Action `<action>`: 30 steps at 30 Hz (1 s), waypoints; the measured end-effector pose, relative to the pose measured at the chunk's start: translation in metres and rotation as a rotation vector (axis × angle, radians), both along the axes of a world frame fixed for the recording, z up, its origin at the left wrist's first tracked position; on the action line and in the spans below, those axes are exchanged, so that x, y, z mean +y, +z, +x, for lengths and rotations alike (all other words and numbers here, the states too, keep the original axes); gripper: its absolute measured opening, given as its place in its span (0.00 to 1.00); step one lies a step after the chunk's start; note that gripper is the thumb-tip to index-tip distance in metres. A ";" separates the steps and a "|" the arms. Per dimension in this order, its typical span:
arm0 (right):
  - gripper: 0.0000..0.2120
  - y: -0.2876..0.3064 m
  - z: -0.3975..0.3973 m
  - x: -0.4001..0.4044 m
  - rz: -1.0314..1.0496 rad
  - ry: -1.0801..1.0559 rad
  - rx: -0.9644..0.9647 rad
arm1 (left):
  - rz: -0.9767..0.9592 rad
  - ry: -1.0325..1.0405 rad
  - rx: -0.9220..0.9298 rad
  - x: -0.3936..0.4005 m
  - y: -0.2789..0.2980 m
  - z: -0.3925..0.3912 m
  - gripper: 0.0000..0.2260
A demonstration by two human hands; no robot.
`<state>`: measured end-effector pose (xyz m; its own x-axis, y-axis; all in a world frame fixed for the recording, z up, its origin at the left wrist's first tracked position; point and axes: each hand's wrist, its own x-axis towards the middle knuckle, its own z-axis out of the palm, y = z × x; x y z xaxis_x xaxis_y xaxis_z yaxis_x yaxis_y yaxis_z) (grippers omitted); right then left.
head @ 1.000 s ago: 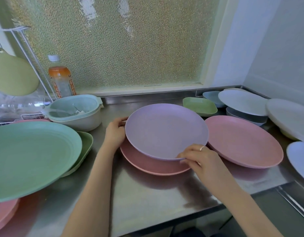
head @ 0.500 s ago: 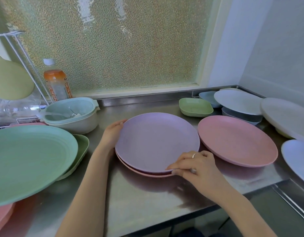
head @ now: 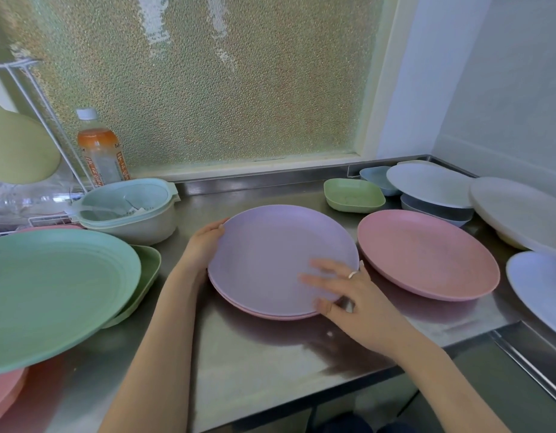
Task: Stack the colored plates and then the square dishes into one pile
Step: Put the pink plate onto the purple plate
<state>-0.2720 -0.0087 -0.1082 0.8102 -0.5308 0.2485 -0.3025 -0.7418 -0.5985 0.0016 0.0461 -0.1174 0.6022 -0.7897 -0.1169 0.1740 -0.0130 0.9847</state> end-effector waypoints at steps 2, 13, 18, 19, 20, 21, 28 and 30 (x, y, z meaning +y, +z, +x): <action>0.22 0.002 0.006 -0.004 0.062 -0.150 -0.123 | -0.006 0.005 0.000 0.000 0.000 0.001 0.14; 0.29 -0.005 0.028 -0.018 0.090 -0.495 0.032 | 0.012 0.080 -0.025 -0.001 0.003 -0.005 0.15; 0.27 -0.006 0.029 -0.015 0.074 -0.509 -0.010 | -0.003 0.076 -0.014 0.000 0.004 -0.006 0.16; 0.27 -0.006 0.028 -0.014 0.086 -0.500 -0.032 | -0.003 0.072 -0.018 -0.001 0.003 -0.005 0.16; 0.27 -0.005 0.026 -0.013 0.096 -0.492 -0.066 | 0.001 0.070 -0.025 0.000 0.002 -0.004 0.15; 0.26 -0.004 0.023 -0.012 0.090 -0.494 -0.112 | 0.005 0.067 -0.029 0.000 0.000 -0.003 0.15; 0.19 0.004 -0.017 -0.025 -0.319 -0.805 0.086 | 0.038 0.080 -0.028 -0.002 -0.002 0.000 0.14; 0.19 0.003 -0.024 -0.027 -0.296 -0.836 0.181 | 0.043 0.079 -0.034 -0.002 -0.001 -0.001 0.14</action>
<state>-0.2957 -0.0357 -0.1052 0.2294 -0.8982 0.3749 -0.8826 -0.3544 -0.3091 0.0003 0.0444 -0.1186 0.6666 -0.7343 -0.1280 0.1430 -0.0426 0.9888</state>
